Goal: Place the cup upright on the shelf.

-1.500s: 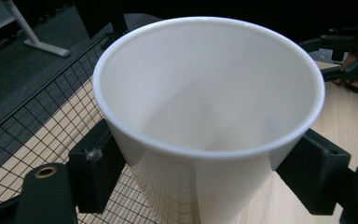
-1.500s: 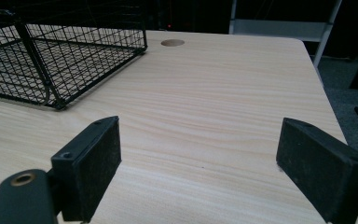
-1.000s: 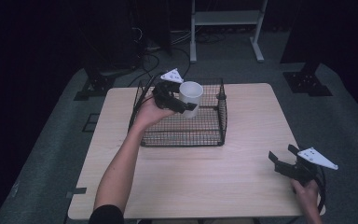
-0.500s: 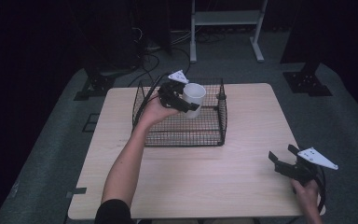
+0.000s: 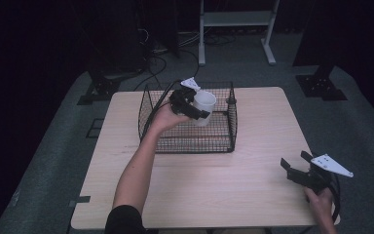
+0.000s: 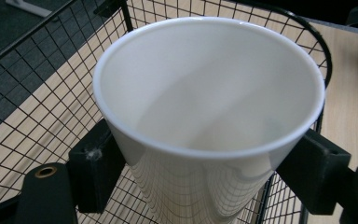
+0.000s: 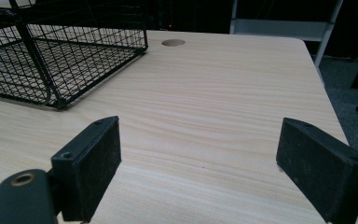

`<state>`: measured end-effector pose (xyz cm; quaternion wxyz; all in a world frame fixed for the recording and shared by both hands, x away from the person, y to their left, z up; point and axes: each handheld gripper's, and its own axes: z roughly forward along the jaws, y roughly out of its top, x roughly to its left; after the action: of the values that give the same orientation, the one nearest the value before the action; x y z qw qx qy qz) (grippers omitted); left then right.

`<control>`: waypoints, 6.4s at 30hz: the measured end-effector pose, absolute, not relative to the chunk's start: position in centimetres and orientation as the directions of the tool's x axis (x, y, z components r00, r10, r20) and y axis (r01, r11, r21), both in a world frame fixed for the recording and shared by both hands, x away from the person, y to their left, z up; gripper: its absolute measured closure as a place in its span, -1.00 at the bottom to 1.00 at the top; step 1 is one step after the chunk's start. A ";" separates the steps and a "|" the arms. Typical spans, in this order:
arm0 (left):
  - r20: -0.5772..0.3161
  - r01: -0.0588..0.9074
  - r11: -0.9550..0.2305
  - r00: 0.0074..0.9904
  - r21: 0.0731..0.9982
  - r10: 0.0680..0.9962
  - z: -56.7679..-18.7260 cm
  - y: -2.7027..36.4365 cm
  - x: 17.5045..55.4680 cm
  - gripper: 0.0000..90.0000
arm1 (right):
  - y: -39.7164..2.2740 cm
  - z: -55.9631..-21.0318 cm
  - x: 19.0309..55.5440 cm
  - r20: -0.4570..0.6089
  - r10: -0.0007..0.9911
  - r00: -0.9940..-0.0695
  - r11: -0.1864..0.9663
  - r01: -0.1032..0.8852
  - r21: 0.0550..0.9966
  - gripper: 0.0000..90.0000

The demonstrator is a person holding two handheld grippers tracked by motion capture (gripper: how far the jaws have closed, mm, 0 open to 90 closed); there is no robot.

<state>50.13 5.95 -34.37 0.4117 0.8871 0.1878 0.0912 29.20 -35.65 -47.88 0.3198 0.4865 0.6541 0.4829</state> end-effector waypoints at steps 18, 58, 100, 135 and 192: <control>-0.012 0.286 -0.605 0.909 0.743 0.416 -36.5 5.4 51.5 -0.53 | -35.7 -47.9 29.2 0.052 0.945 -0.323 0.059 0.326 0.944 -0.71; -0.067 0.352 -0.676 0.910 0.647 0.409 -40.7 4.0 53.1 -0.53 | -35.7 -47.9 29.2 0.055 0.944 -0.326 0.056 0.323 0.945 -0.71; -0.044 0.341 -0.710 0.915 0.616 0.401 -40.6 4.5 52.5 -0.68 | -35.7 -47.9 29.2 0.053 0.944 -0.324 0.058 0.324 0.944 -0.71; 0.039 0.294 -0.671 0.900 0.681 0.434 -37.0 6.0 50.6 -0.79 | -35.7 -47.9 29.2 0.056 0.946 -0.320 0.054 0.326 0.944 -0.71; 0.069 0.141 -0.327 0.828 0.934 0.556 -35.6 15.4 32.3 -0.82 | -35.7 -47.9 29.2 0.061 0.948 -0.312 0.047 0.328 0.944 -0.71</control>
<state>32.34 15.42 -35.63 0.5367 0.7913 0.2203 0.1931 29.20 -35.74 -47.88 0.3199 0.4914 0.6491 0.4846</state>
